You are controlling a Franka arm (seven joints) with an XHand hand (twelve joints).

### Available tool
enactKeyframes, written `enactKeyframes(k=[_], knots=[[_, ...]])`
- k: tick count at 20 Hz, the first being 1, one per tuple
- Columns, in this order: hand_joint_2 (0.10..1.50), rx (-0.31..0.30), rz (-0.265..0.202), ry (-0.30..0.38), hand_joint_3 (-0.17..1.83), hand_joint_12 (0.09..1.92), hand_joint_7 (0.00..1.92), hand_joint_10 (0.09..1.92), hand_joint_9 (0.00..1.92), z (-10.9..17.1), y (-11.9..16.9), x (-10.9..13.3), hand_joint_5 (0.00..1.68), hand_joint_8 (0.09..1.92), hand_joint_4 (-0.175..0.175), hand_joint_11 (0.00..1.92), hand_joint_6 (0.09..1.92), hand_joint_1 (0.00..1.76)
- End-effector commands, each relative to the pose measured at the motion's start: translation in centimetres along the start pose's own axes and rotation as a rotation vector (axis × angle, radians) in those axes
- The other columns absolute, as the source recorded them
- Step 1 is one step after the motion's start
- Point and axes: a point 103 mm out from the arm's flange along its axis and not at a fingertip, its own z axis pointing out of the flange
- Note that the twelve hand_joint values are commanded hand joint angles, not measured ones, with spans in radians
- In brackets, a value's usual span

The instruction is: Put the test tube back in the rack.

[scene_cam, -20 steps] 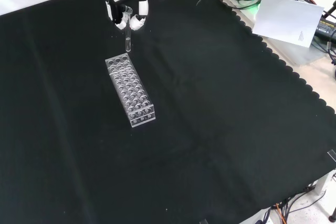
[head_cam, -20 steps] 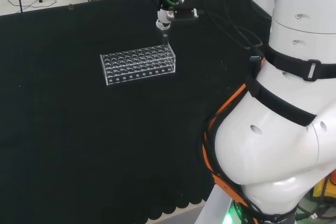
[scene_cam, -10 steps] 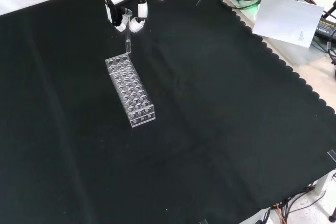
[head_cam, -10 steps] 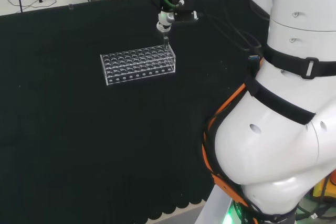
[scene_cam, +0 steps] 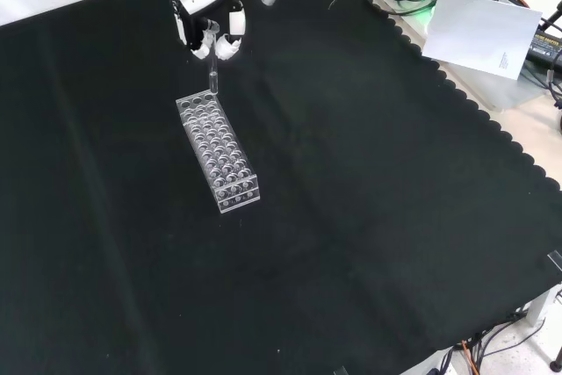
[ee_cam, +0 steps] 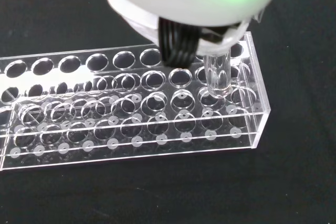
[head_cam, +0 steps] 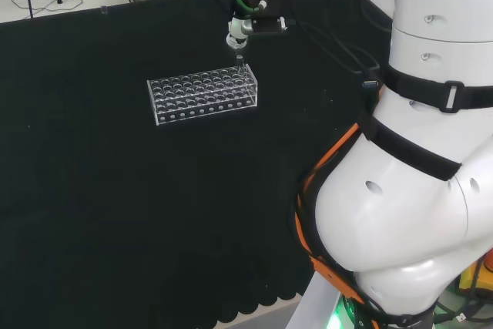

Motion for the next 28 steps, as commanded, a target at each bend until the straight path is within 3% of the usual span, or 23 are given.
enactKeyframes(k=[1, 11, 15, 18, 24, 26, 28], knots=[[0.51, 0.016, 0.028, -0.009, 0.89, 1.04, 1.37, 0.81, 1.56, 0.5, 0.6, 0.5, 1.32, 0.66, -0.175, 1.3, 0.65, 1.33], [0.51, 0.015, 0.044, -0.009, 0.89, 1.04, 1.37, 0.81, 1.56, 0.7, 0.8, 0.0, 1.32, 0.66, -0.175, 1.3, 0.65, 1.33], [0.51, 0.019, 0.042, 0.003, 0.89, 1.04, 1.37, 0.81, 1.56, 0.9, 0.8, -1.6, 1.32, 0.67, -0.175, 1.3, 0.65, 1.33], [0.51, 0.022, 0.041, -0.019, 0.89, 1.04, 1.37, 0.81, 1.56, 1.0, 0.9, -0.9, 1.32, 0.67, -0.175, 1.3, 0.65, 1.33], [0.51, 0.028, 0.036, 0.009, 0.89, 1.04, 1.37, 0.81, 1.56, 1.3, 0.6, -2.8, 1.32, 0.67, -0.175, 1.3, 0.65, 1.33], [0.51, 0.028, 0.038, 0.015, 0.89, 1.04, 1.37, 0.81, 1.56, 1.3, 0.6, -2.9, 1.32, 0.67, -0.175, 1.3, 0.65, 1.33], [0.51, 0.038, 0.044, -0.003, 0.89, 1.04, 1.37, 0.81, 1.56, 1.5, 0.9, -1.5, 1.32, 0.67, -0.175, 1.3, 0.65, 1.33]])
